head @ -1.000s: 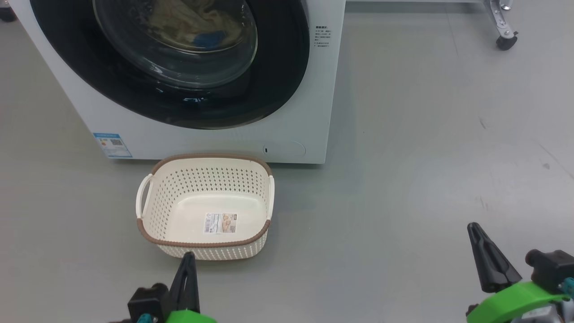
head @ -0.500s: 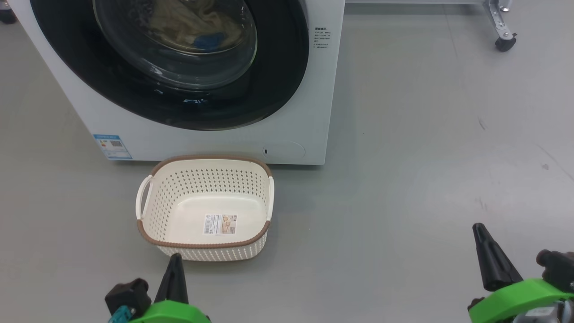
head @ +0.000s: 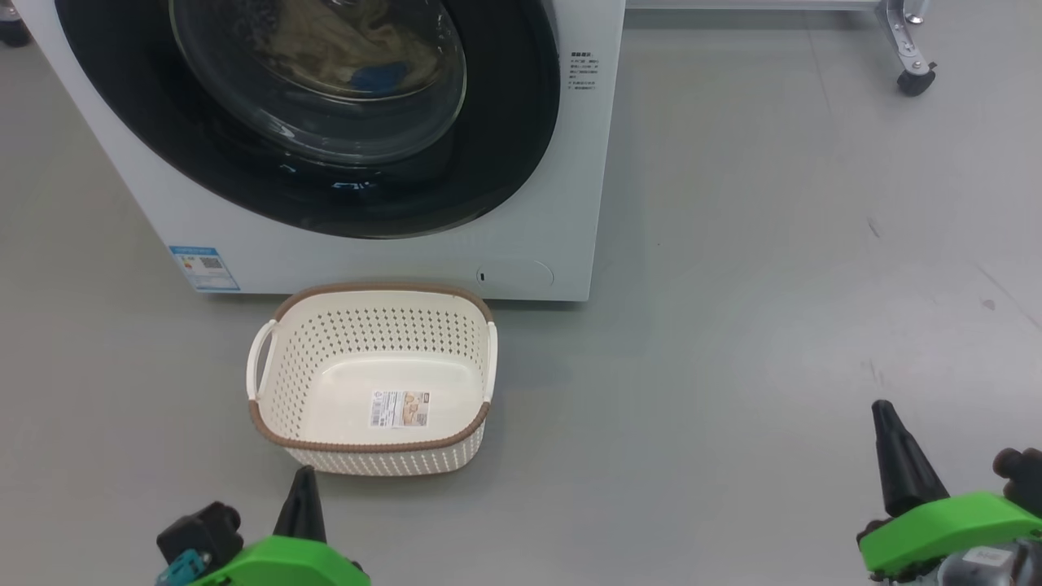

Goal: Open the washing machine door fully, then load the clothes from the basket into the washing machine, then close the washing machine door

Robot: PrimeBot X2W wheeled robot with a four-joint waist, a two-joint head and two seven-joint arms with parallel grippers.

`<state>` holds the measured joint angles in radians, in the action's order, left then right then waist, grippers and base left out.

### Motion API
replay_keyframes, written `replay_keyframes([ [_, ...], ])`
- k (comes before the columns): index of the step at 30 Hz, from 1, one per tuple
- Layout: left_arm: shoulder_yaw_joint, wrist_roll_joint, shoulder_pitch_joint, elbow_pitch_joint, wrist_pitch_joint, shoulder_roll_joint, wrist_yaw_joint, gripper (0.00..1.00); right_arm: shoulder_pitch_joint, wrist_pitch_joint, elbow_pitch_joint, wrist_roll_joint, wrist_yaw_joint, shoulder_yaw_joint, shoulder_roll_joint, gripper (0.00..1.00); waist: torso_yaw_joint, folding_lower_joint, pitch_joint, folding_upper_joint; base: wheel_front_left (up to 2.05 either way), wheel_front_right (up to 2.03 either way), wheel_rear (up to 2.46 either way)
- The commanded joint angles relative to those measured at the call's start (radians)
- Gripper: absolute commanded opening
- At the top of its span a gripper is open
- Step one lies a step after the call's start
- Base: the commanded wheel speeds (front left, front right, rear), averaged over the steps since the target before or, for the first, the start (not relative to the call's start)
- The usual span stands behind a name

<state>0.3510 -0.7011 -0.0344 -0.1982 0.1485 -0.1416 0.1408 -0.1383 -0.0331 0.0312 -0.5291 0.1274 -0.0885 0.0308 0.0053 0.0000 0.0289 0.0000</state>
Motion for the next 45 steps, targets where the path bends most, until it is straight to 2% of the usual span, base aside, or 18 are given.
replay_keyframes([
  [1, -0.033, -0.026, -0.045, 0.024, -0.007, -0.003, -0.007, 0.00, 0.053, 0.006, -0.024, -0.034, 0.001, 0.005, 0.026, 0.00, 0.000, 0.0000, 0.000, 0.0000, 0.00, 0.00, 0.00],
  [45, -0.217, -0.456, -0.056, -0.007, -0.112, 0.028, -0.132, 0.00, 0.142, 0.055, 0.086, -0.544, 0.002, 0.012, 0.039, 0.00, -0.003, 0.0000, -0.012, 0.0000, 0.00, 0.00, 0.00],
])
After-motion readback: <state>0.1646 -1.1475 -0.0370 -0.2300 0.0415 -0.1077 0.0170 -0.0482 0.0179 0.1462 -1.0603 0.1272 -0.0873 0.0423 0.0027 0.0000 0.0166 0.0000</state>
